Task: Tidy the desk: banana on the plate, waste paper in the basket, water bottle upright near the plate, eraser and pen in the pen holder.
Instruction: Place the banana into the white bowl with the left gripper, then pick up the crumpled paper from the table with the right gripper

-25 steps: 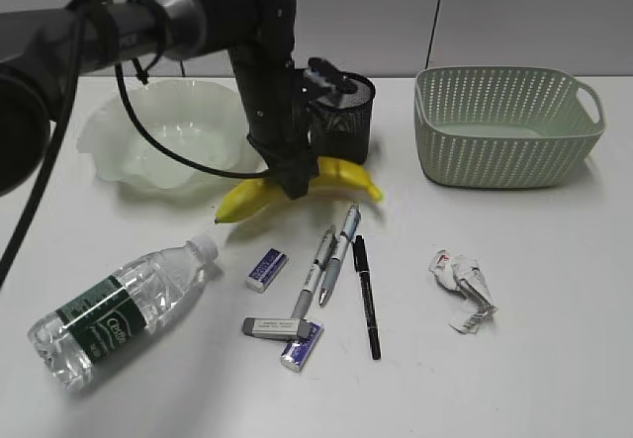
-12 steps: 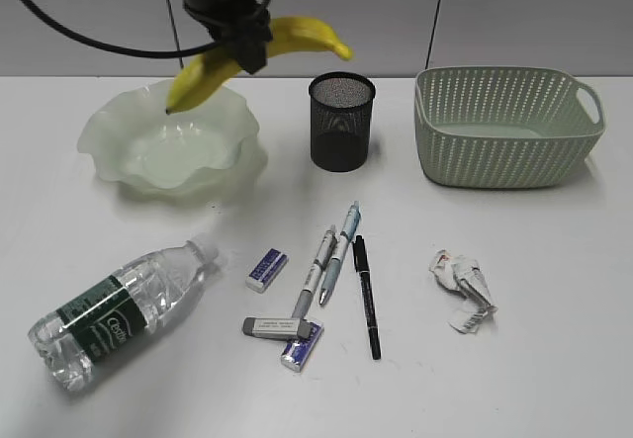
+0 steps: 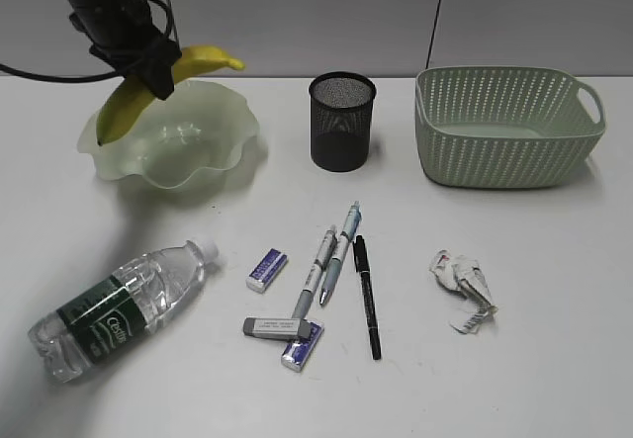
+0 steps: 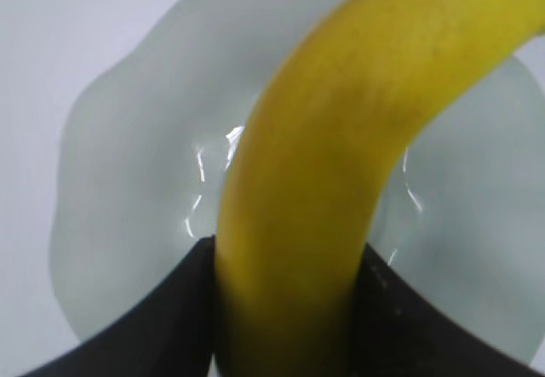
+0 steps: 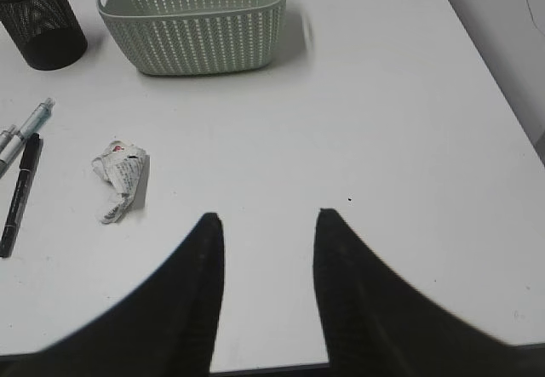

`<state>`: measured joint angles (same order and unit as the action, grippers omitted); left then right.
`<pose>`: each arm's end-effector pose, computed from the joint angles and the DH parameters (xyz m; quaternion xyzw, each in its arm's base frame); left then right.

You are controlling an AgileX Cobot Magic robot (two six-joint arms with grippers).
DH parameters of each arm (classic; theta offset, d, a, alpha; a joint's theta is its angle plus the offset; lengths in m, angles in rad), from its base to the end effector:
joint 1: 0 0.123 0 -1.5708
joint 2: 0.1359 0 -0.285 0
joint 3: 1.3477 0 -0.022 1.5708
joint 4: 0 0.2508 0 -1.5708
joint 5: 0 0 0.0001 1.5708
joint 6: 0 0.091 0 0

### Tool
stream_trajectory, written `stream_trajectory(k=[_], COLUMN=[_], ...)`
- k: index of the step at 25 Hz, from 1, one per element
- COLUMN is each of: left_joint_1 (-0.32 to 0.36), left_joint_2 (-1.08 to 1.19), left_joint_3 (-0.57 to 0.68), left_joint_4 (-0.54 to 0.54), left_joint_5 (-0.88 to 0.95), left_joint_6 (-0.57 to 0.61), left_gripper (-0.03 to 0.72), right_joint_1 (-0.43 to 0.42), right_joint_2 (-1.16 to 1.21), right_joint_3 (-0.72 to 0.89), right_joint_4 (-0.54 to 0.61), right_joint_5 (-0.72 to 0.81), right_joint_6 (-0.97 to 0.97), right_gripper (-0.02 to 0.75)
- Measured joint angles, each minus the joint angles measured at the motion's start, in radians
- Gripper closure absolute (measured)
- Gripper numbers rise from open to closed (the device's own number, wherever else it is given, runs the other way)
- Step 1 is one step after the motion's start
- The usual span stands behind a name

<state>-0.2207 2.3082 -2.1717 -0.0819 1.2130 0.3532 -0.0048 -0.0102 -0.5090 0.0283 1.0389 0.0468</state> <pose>0.4840 -0.1157 0.2292 0.2715 0.9493 -0.0298 0.1558 -0.0066 0.0023 0.2815 0.0212 0.8420 0.0254 0.5384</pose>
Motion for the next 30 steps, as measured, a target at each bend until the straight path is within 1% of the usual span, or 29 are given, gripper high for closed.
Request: stream_trajectory(k=[5,6,8,10,12,14,18,21,24,27,30], left_joint_1=[0.002,0.002,0.001,0.001,0.001,0.001,0.002,0.002,0.002,0.002,0.002], left_joint_2=[0.059,0.059,0.052,0.036,0.011,-0.022,-0.114,-0.221,-0.371,-0.548,-0.733], left_joint_3=[0.003,0.004,0.004,0.001,0.001,0.001,0.0,0.001,0.032,0.109,0.255], left_joint_4=[-0.011,-0.012,-0.012,-0.012,-0.012,-0.012,-0.009,0.008,0.025,0.029,0.028], left_joint_5=[0.003,0.004,0.004,0.004,0.004,0.004,0.004,0.006,0.004,0.001,0.001], left_joint_6=[-0.014,-0.028,-0.043,-0.048,-0.05,-0.056,-0.127,-0.197,-0.228,-0.24,-0.257], left_gripper=[0.36,0.343,0.251,0.176,0.143,0.132,0.137,0.171,0.214,0.23,0.236], right_joint_1=[0.0,0.0,0.0,0.0,0.0,0.0,0.0,0.0,0.0,0.0,0.0], right_joint_2=[0.0,0.0,0.0,0.0,0.0,0.0,0.0,0.0,0.0,0.0,0.0], right_joint_3=[0.0,0.0,0.0,0.0,0.0,0.0,0.0,0.0,0.0,0.0,0.0], right_joint_4=[0.0,0.0,0.0,0.0,0.0,0.0,0.0,0.0,0.0,0.0,0.0], right_joint_5=[0.0,0.0,0.0,0.0,0.0,0.0,0.0,0.0,0.0,0.0,0.0], right_joint_6=[0.0,0.0,0.0,0.0,0.0,0.0,0.0,0.0,0.0,0.0,0.0], right_gripper=[0.444,0.444,0.444,0.444,0.444,0.444,0.444,0.444,0.444,0.444,0.444])
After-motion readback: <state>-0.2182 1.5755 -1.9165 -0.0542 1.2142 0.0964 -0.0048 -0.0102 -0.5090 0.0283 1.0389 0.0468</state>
